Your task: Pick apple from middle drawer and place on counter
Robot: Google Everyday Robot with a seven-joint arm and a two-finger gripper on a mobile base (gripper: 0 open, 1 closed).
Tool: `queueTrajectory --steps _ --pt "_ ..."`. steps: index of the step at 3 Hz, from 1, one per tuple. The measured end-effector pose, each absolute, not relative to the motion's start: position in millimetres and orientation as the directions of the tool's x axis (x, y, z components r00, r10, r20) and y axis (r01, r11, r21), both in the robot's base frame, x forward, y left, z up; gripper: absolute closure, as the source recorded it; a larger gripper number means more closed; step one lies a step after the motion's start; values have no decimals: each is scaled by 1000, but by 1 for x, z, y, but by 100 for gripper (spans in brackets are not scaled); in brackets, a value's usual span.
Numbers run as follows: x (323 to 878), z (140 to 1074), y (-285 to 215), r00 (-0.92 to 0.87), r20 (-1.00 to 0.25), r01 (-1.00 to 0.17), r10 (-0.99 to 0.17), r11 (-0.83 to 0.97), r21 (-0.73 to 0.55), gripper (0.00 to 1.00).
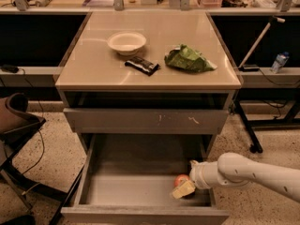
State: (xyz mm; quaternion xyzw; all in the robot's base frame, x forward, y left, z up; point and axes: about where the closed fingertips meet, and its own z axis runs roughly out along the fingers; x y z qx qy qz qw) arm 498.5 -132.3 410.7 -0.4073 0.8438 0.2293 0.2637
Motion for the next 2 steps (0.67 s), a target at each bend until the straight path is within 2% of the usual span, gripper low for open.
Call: queueTrajectory --steps 2 --pt "491 399 -125 -536 -622 -809 -571 557 186 0"
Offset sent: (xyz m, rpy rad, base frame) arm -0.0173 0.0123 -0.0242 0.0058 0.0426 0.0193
